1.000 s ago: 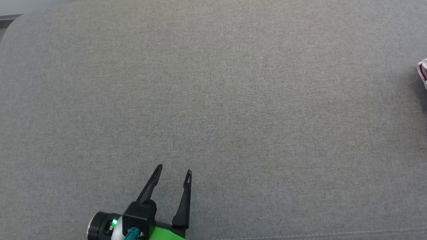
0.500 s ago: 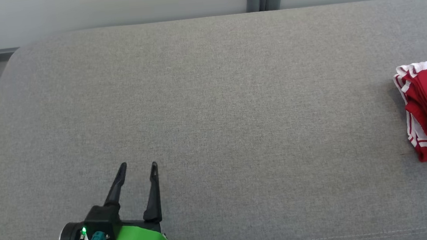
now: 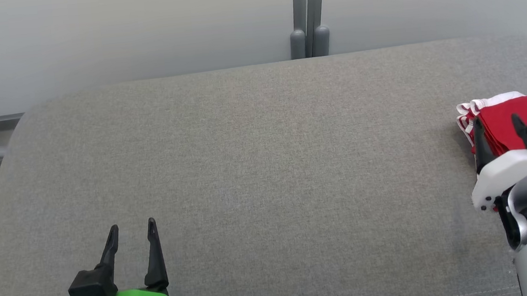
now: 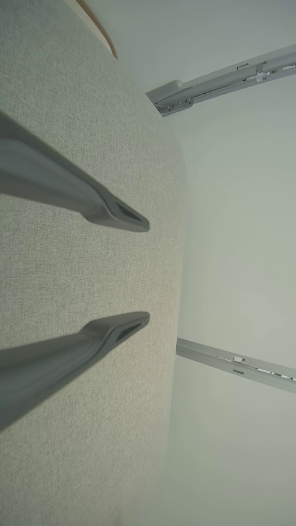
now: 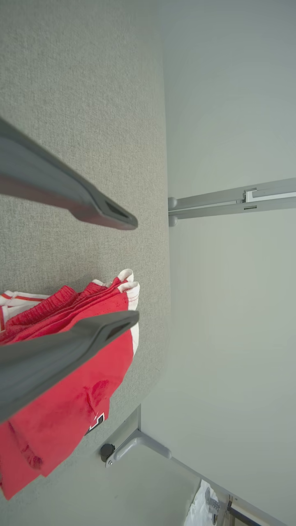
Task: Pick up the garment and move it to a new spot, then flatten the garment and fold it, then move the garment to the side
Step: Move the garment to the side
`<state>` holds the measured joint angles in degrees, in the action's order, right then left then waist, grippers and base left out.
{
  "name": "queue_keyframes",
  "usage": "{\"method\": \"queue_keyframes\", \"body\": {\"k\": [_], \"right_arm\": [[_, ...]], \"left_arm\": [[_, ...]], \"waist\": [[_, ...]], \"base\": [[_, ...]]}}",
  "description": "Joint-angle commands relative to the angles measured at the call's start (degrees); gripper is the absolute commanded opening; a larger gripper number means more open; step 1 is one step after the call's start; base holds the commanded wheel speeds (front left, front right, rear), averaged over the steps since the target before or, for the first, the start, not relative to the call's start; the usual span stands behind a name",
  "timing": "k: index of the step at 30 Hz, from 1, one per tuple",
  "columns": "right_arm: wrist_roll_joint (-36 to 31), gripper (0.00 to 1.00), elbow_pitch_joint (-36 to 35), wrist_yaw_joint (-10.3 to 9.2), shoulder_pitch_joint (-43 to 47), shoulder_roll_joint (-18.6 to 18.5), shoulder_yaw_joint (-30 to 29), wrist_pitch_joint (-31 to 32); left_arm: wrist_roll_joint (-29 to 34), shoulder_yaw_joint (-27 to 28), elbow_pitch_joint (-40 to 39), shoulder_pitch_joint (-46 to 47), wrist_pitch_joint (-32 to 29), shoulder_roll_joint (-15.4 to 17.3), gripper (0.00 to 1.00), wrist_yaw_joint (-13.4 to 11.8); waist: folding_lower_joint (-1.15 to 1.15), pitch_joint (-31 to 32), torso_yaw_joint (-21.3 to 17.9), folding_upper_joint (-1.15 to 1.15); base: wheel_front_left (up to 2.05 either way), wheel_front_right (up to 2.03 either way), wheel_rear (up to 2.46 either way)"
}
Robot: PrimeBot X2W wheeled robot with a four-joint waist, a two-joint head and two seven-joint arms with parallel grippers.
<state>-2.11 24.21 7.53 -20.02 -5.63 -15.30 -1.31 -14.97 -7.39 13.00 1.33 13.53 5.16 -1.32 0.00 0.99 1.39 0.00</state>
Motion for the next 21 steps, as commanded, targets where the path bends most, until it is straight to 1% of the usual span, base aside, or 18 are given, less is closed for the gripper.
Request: {"method": "queue_keyframes", "body": {"k": [1, 6, 11, 17, 21], "right_arm": [[0.62, 1.0, -0.79, -0.09, 1.93, 0.18, 0.62, -0.51], [3.69, 1.0, -6.46, -0.09, 8.07, 1.61, 2.05, -1.65], [5.68, 1.0, -10.24, -0.08, 13.57, 2.54, 4.34, -1.12], [9.83, 1.0, -11.43, -0.08, 18.48, 2.59, 9.4, -2.7], [11.67, 1.0, -11.09, -0.08, 20.84, 2.61, 10.86, -4.13]], "left_arm": [[-0.63, 0.39, 0.04, -0.84, -0.36, 0.65, 1.0, -0.35], [-1.27, 0.82, 0.12, -1.54, -1.69, 1.42, 1.0, -0.34], [-1.63, 0.46, 0.81, -2.96, -2.14, 1.91, 1.0, 0.11], [-2.19, 0.22, 1.1, -5.25, -1.64, 2.22, 1.0, 0.28], [-2.12, -0.11, 1.3, -6.56, -1.17, 2.72, 1.0, 0.67]], "waist": [[0.0, 1.06, 0.08, 0.0], [0.0, 2.64, 0.84, 0.0], [0.0, 4.17, 1.29, 0.0], [0.0, 5.72, 1.66, 0.0], [0.0, 6.58, 2.05, 0.0]], "base": [[0.0, 0.0, 0.0], [0.0, 0.0, 0.0], [0.0, 0.0, 0.0], [0.0, 0.0, 0.0], [0.0, 0.0, 0.0]]}}
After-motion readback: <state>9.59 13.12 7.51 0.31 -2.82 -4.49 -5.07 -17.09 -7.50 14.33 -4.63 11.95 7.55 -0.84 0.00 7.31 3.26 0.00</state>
